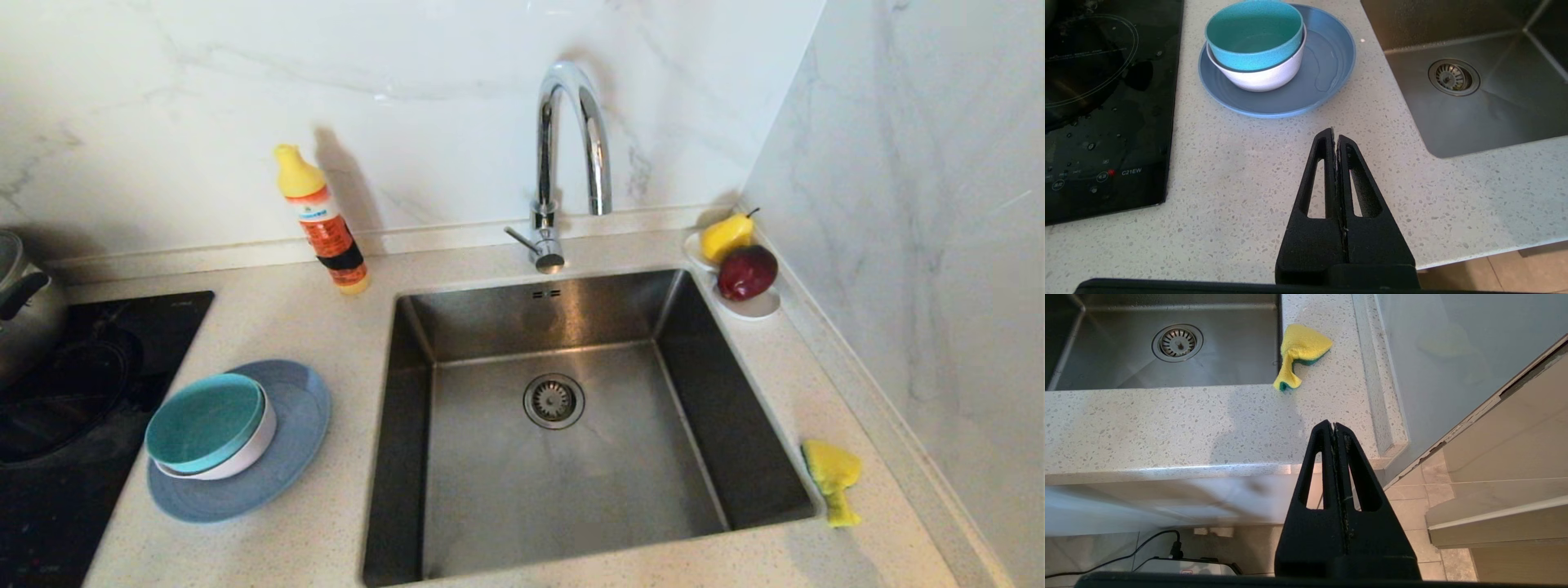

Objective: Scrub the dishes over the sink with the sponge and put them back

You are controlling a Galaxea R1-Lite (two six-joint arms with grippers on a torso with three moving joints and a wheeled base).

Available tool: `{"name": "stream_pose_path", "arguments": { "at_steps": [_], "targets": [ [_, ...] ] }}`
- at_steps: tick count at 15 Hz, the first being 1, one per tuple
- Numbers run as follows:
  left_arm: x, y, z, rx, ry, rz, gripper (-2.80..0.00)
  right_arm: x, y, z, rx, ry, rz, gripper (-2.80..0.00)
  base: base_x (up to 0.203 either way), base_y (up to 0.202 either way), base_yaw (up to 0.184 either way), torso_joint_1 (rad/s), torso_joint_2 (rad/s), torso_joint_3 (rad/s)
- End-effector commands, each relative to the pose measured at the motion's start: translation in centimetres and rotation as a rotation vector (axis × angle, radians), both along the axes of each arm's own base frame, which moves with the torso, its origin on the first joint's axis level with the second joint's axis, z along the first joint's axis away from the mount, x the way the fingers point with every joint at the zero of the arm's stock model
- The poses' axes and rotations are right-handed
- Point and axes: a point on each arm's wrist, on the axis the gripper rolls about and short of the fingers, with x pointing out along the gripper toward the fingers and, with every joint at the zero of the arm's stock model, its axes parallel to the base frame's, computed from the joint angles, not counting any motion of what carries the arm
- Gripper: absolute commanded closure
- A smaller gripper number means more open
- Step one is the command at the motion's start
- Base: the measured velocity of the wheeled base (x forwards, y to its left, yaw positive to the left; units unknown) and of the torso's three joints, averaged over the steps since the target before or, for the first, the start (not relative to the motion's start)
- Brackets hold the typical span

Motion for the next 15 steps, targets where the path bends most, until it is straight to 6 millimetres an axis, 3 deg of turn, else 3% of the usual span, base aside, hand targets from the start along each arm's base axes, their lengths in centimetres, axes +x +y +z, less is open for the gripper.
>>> {"name": "stream_pose_path", "arguments": {
  "at_steps": [1, 15],
  "targets": [
    [-0.02, 0.00, 0.00, 0.002, -0.004, -0.001, 0.00, 0.01, 0.00, -0.02, 0.000, 0.003, 0.000, 0.00, 0.000, 0.000, 0.000, 0.000, 0.00, 0.000],
    [-0.02, 0.00, 0.00, 0.001, -0.004, -0.001, 0.00, 0.00, 0.00, 0.02, -0.002, 0.001, 0.002, 0.00, 0.000, 0.000, 0.000, 0.000, 0.00, 0.000]
  ]
}}
